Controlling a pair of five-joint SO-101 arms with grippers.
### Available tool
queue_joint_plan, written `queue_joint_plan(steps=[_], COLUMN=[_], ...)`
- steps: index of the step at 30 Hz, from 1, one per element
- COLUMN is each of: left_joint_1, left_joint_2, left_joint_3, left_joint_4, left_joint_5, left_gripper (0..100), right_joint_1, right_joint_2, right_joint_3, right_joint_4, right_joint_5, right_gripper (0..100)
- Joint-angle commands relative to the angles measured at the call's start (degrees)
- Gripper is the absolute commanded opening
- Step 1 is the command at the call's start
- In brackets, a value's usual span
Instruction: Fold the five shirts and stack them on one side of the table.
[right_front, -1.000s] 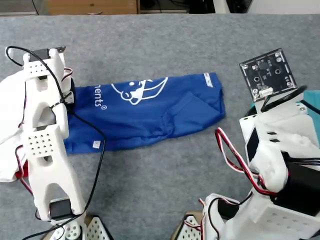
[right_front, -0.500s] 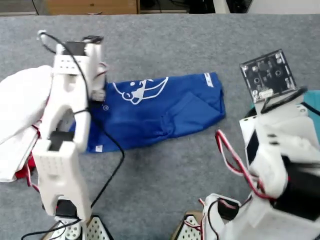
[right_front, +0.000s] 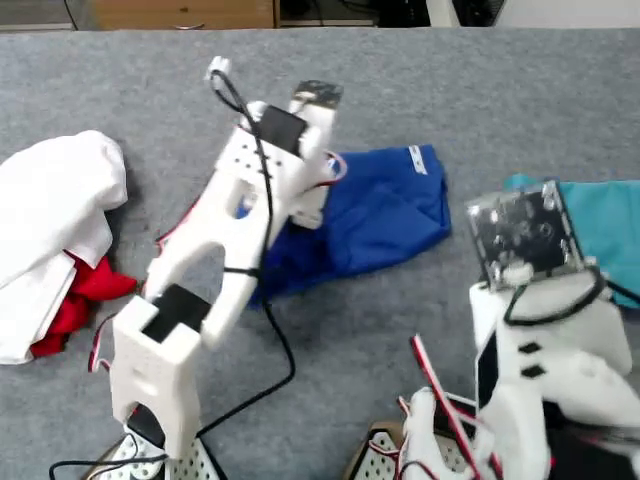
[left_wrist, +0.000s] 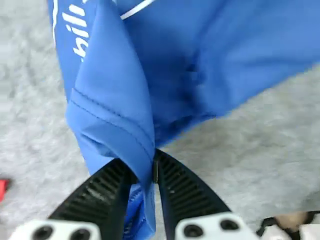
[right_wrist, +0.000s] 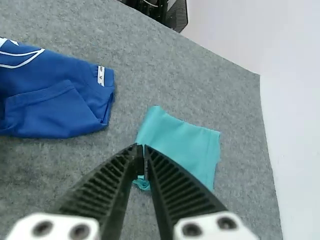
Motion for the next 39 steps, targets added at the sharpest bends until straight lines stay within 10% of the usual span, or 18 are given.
queue_joint_plan(steps=[1, 39], left_joint_1=[3.5, 9.5], left_joint_2=[-3.0, 26.5], left_joint_3=[-7.5, -52.1], left_joint_4=[0.6, -7.1], left_joint_5=[1.3, 6.7], left_gripper=[2, 2], right_joint_1=[-0.3, 9.0], right_joint_2=[-3.7, -10.9], right_joint_3=[2.9, 9.1], right_joint_4=[0.8, 0.7], right_joint_5=[0.7, 4.7], right_gripper=[2.7, 2.7])
